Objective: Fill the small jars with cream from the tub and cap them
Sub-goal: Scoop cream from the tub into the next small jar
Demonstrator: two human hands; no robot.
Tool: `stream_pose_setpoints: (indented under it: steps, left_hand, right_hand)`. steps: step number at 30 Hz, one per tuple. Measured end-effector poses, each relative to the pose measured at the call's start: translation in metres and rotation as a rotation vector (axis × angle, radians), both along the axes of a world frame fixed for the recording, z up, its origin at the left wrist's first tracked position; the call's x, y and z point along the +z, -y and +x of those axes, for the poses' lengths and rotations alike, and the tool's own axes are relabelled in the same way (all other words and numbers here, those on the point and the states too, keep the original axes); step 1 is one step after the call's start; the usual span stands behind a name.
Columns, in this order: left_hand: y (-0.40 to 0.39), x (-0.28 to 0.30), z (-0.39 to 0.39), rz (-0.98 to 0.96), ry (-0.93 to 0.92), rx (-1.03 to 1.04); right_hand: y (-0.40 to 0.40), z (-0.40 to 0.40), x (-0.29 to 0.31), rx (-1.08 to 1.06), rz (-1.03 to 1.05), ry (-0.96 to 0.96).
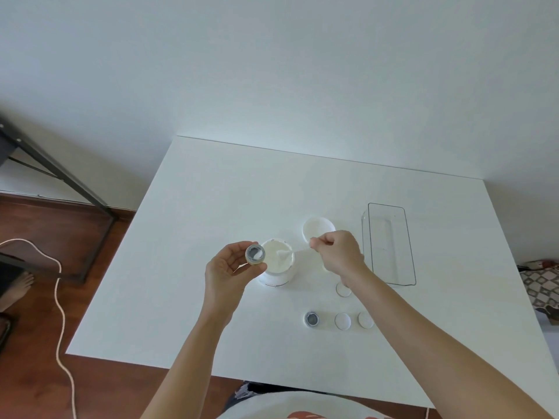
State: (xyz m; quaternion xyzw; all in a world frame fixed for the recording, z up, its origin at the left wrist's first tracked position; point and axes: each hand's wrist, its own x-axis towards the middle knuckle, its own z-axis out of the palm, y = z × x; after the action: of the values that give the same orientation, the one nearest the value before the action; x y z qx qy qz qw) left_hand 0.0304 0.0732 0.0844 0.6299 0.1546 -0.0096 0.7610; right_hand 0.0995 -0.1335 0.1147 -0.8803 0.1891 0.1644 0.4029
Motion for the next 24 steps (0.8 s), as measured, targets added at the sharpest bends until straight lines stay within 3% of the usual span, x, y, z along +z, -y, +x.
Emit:
stream_pose_setpoints:
  steps: [5,11,17,24]
  left_hand:
    - [0.007,-0.003,0.004,0.025,-0.030,0.001]
    - [0.019,0.000,0.011,0.024,-0.053,-0.019]
    - [0.023,0.004,0.017,0.009,-0.040,-0.033]
    - [0.023,0.008,0.021,0.007,-0.031,-0.045]
  right_hand:
    - [0.008,0.004,0.026,-0.062,0.157,0.034]
    - [0.001,0.002,0.053,-0.014,0.194,0.114]
    - [-0.011,-0.006,0.054,0.082,-0.046,0.316]
    - [-0.014,-0.020,0.048,0.315,-0.250,0.797]
